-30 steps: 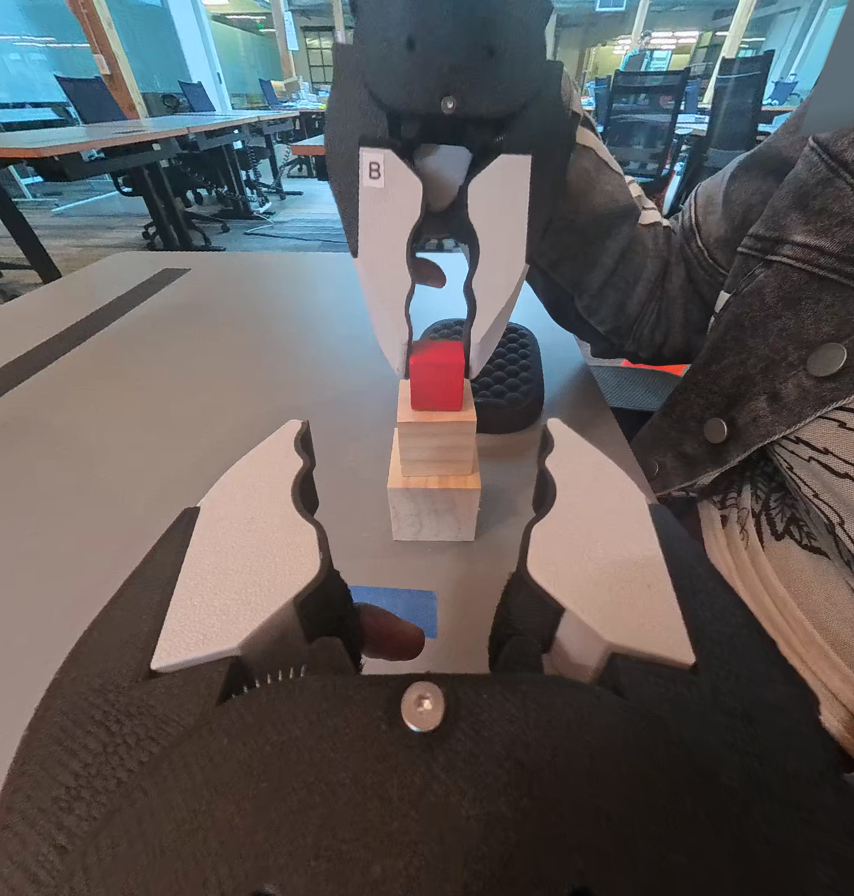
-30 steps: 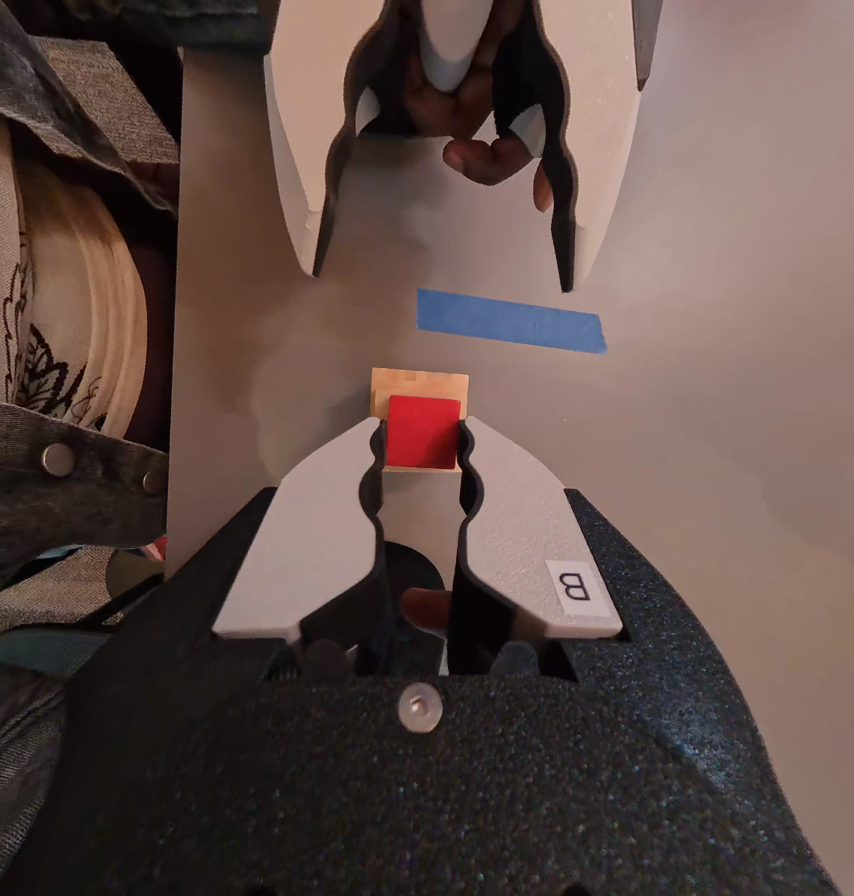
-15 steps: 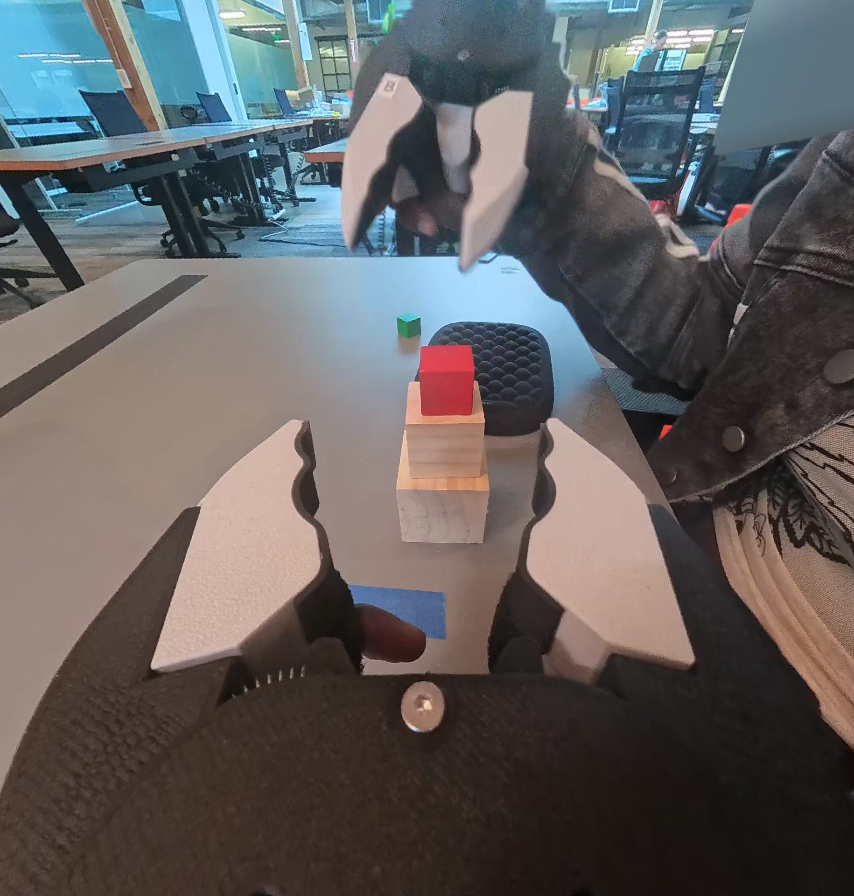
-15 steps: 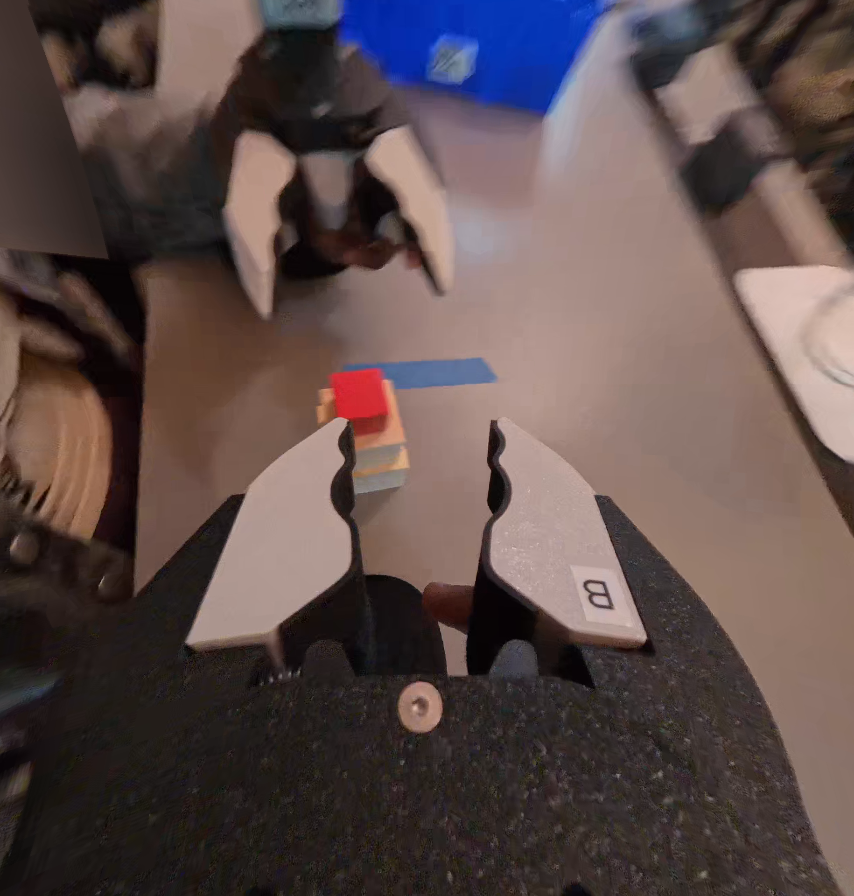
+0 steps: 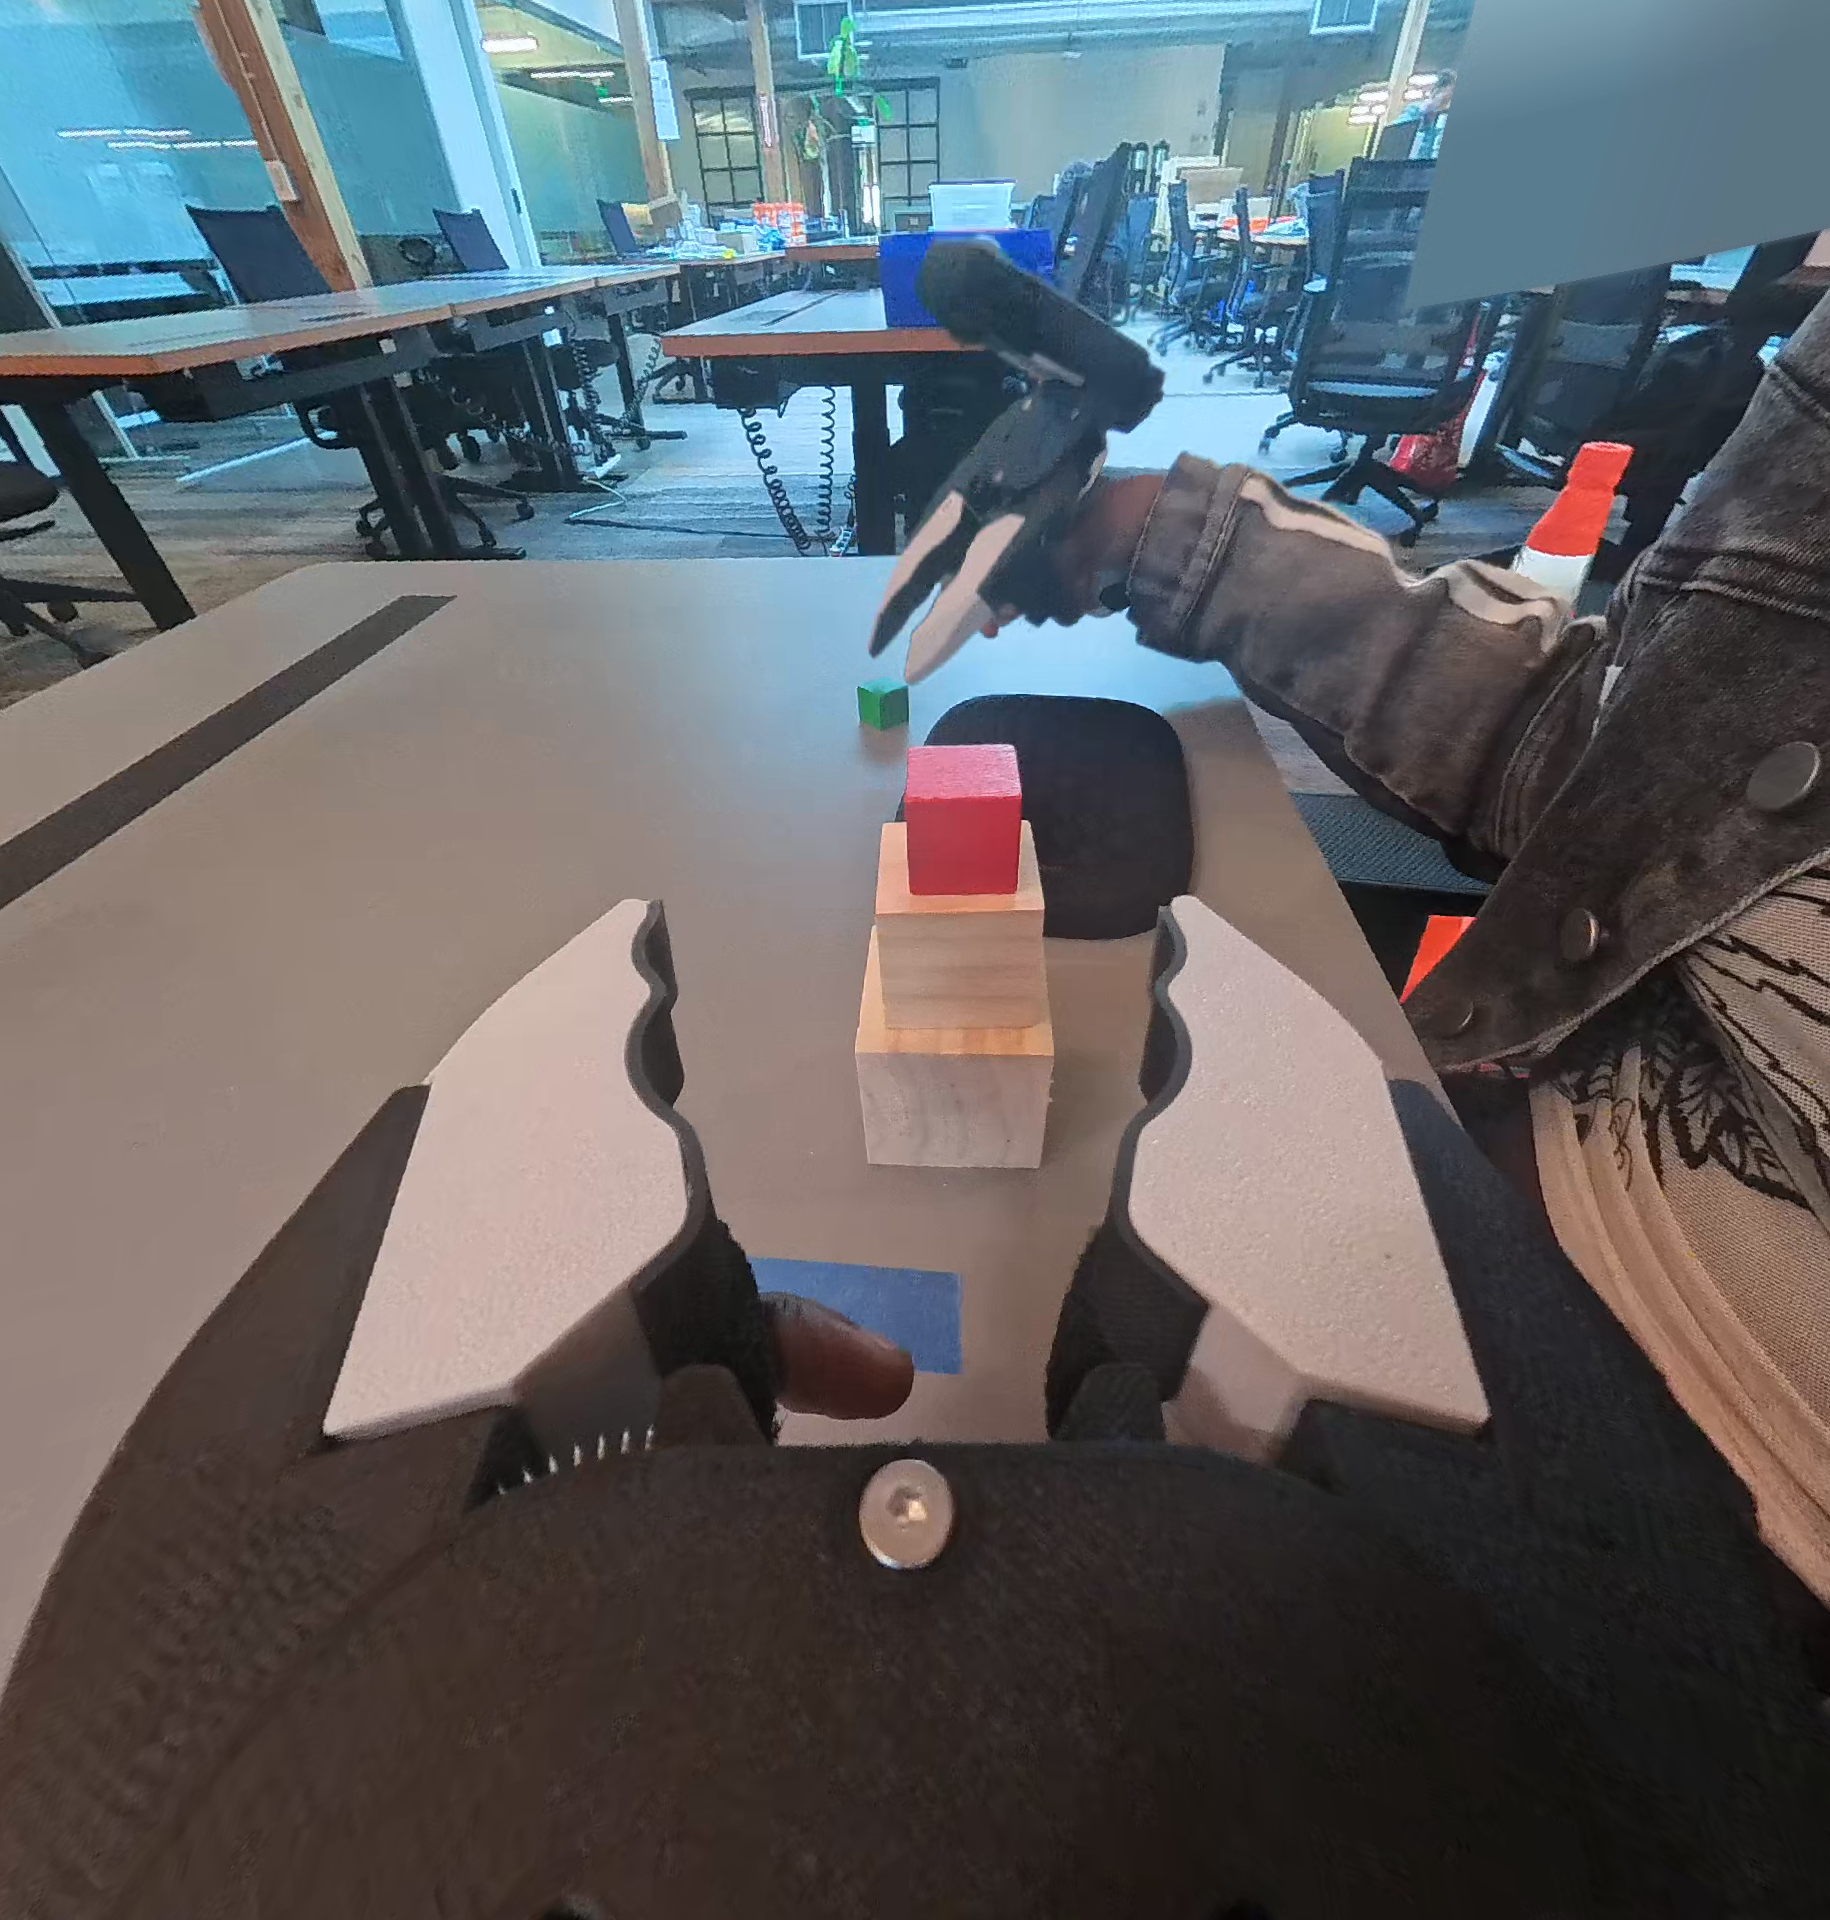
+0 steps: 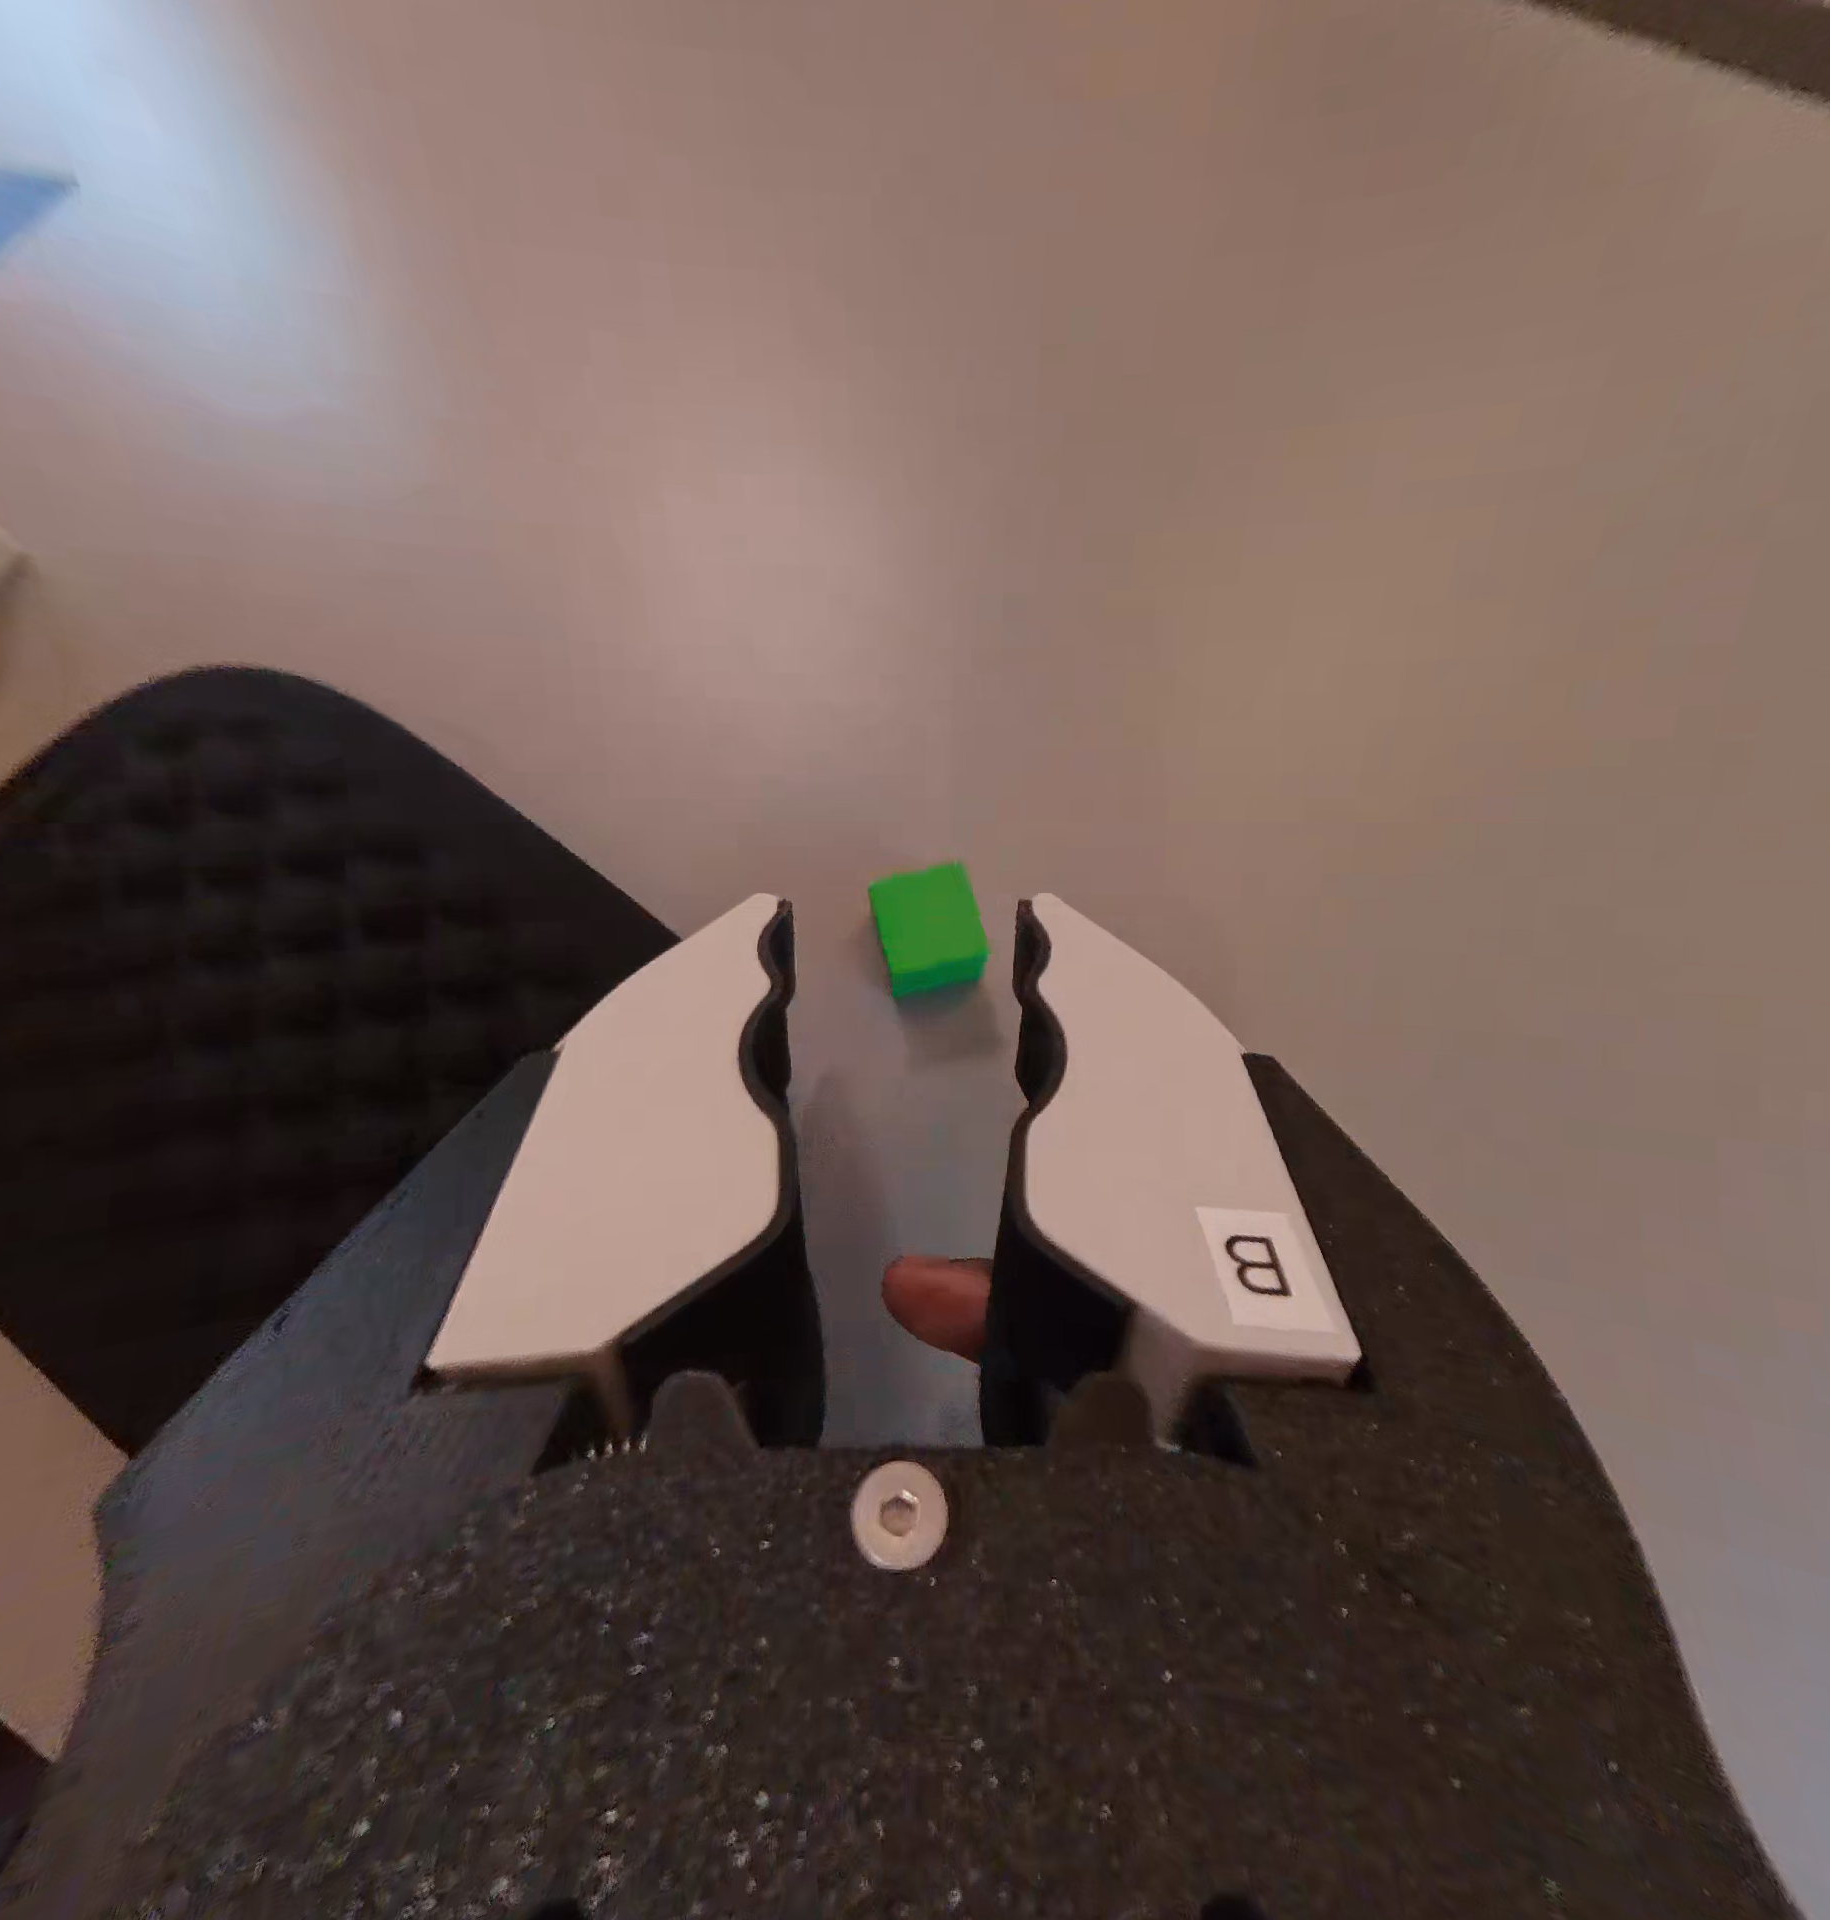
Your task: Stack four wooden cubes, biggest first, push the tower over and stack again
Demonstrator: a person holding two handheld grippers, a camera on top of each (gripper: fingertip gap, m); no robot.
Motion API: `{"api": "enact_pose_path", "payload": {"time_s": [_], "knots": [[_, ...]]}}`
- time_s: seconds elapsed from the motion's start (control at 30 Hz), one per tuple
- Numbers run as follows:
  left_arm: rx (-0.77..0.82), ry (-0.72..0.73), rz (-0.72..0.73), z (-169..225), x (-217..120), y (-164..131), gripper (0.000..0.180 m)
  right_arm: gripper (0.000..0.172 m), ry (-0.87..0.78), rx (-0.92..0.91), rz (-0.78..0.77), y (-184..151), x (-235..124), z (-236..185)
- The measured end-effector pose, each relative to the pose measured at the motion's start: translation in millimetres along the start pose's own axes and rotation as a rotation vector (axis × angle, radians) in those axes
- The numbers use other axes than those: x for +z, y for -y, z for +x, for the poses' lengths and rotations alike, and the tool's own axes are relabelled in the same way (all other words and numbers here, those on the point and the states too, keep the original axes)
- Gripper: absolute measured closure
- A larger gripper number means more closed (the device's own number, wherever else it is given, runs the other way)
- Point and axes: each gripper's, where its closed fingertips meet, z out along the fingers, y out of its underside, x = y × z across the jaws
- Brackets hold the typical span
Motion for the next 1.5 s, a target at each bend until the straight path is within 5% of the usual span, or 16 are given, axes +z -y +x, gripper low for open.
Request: {"api": "enact_pose_path", "payload": {"time_s": [0.27,0.37,0.53,0.63,0.77,0.93,1.3,1.5], "knots": [[-0.001,0.005,0.002,-2,0,-1,0.093,0.15,-0.007,-0.063,-0.075,-11,13,6],[0.002,0.005,0.001,-2,0,-1,0.093,0.15,-0.001,-0.057,-0.01,9,8,-1],[0.001,0.003,-0.01,-2,1,-4,0.093,0.151,0.405,-0.26,0.338,113,-30,-124],[0.01,0.002,-0.012,-1,1,-3,0.093,0.151,0.584,-0.496,0.324,140,-43,-196],[0.017,-0.001,-0.009,0,1,-2,0.093,0.151,0.654,-0.683,0.167,145,-28,-237],[0.023,-0.005,-0.013,2,1,-2,0.093,0.151,0.683,-0.763,0.041,138,-7,-249],[0.024,-0.013,-0.018,3,1,-3,0.093,0.15,0.691,-0.761,0.019,135,0,-250],[0.02,-0.011,-0.019,2,0,-4,0.093,0.124,0.619,-0.686,0.127,147,-16,-240]]}}
